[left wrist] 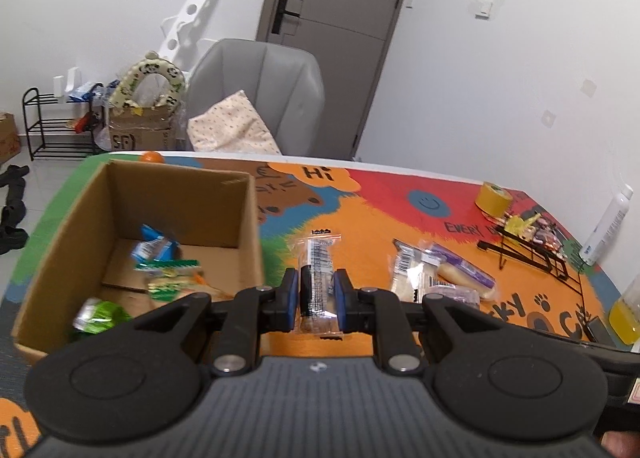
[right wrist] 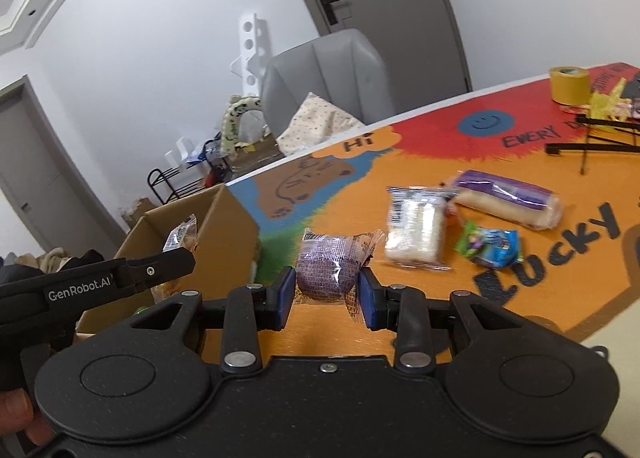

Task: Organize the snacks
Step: 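Carry both snacks over the box and open both tools to drop them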

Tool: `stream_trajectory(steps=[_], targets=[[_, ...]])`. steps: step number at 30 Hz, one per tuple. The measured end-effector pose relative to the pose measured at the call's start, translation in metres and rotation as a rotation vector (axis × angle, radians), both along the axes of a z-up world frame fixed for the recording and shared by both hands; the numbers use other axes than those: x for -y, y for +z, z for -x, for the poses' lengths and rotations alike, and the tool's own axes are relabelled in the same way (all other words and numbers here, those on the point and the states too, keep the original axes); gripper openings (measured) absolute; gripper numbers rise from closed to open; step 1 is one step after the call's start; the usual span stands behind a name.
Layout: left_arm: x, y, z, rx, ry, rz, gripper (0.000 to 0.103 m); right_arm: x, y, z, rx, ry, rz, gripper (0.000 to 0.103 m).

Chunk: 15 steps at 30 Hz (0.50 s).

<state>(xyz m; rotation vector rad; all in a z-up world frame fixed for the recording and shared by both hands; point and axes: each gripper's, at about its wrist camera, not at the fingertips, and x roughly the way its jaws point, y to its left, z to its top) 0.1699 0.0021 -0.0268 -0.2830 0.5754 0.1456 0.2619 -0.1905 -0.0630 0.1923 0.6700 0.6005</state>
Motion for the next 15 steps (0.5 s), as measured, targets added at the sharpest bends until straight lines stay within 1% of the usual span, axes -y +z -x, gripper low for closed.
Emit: stream_trajectory(steps=[15], targets=[[-0.056, 0.002, 0.021, 0.006, 0.109, 0.029, 0.018, -0.044, 0.009, 0.007, 0.026, 0.072, 0.019, 0.032]])
